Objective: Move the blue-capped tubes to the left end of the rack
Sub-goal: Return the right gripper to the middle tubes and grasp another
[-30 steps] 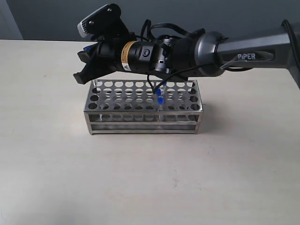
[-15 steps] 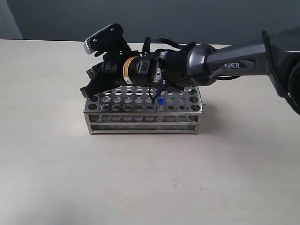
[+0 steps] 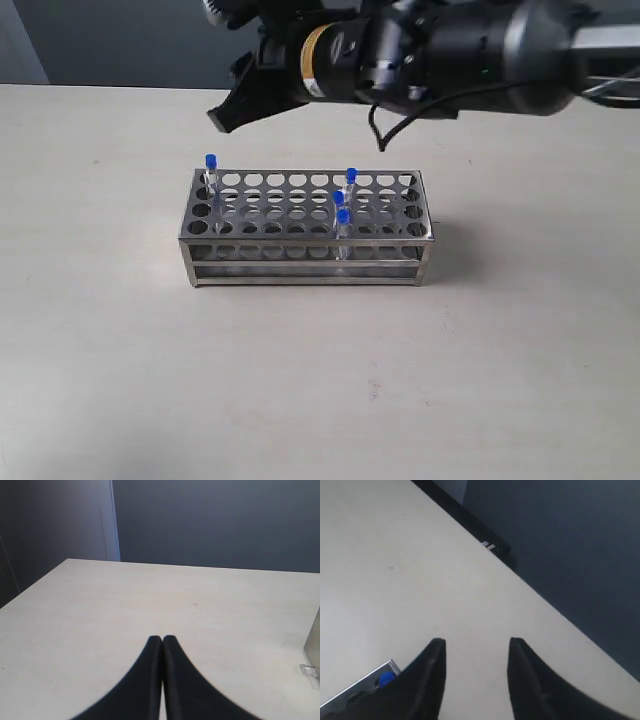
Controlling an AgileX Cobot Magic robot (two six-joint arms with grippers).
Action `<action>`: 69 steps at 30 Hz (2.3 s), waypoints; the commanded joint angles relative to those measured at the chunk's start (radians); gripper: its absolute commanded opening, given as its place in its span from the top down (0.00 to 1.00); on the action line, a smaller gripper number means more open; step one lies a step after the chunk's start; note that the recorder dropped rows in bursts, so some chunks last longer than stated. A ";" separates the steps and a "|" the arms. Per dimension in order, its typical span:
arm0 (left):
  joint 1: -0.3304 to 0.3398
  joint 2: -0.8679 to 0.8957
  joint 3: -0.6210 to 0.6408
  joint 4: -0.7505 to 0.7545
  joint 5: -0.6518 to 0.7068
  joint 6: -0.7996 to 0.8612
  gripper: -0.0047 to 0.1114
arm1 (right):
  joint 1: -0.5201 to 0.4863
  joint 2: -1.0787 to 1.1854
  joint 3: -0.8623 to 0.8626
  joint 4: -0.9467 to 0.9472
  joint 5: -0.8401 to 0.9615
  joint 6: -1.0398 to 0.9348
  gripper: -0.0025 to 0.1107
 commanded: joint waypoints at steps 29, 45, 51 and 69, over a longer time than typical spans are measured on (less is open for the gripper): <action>-0.009 -0.004 0.003 -0.002 0.002 -0.001 0.96 | -0.152 -0.067 0.412 0.139 -0.204 0.024 0.43; -0.009 -0.004 0.003 -0.002 0.002 -0.001 0.96 | -0.238 -0.097 0.410 0.248 -0.216 -0.061 0.43; -0.009 -0.004 0.003 -0.002 0.002 -0.002 0.96 | -0.238 -0.097 0.412 0.247 -0.277 -0.055 0.43; -0.009 -0.004 0.003 -0.002 0.002 -0.002 0.96 | -0.207 -0.053 0.412 0.242 -0.273 0.017 0.43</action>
